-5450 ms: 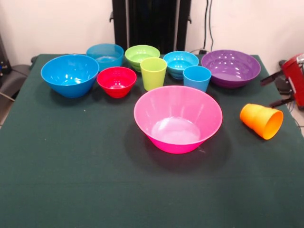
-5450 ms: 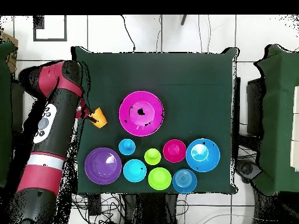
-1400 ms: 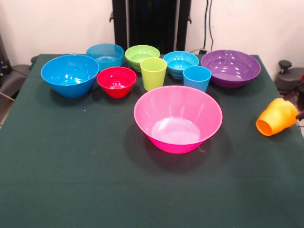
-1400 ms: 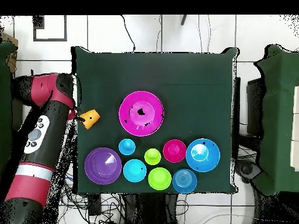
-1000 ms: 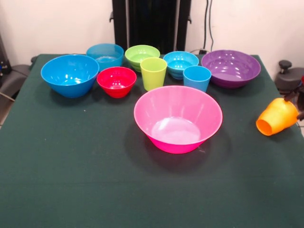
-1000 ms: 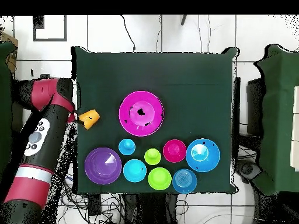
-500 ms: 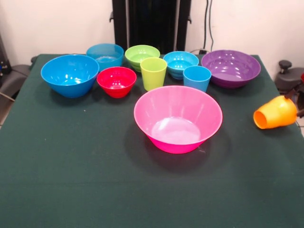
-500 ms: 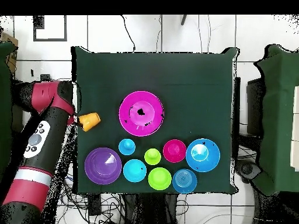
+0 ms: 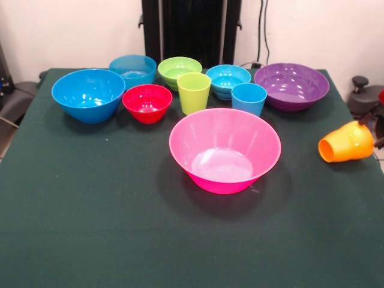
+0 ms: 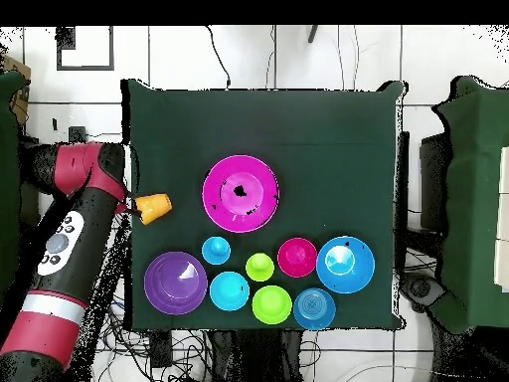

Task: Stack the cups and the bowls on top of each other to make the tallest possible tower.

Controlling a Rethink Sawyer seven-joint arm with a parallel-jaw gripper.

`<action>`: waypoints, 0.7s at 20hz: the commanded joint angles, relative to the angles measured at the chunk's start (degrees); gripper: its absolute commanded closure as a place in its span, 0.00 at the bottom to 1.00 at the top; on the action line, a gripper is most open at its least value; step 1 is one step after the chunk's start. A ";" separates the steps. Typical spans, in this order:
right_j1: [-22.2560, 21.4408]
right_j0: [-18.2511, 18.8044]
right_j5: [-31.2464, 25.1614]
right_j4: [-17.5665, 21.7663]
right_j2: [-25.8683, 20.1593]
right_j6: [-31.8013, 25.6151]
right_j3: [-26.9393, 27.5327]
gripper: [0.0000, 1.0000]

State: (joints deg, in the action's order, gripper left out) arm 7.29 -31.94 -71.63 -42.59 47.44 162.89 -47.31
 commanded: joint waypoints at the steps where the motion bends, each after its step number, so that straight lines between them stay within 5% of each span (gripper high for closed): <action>1: 1.25 -0.07 6.19 4.09 -9.30 0.98 -5.19 0.00; 14: -0.89 -1.32 9.88 5.75 -11.43 -3.19 -10.73 0.00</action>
State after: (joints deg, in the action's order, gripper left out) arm 5.40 -32.64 -68.79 -42.19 45.74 162.89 -51.34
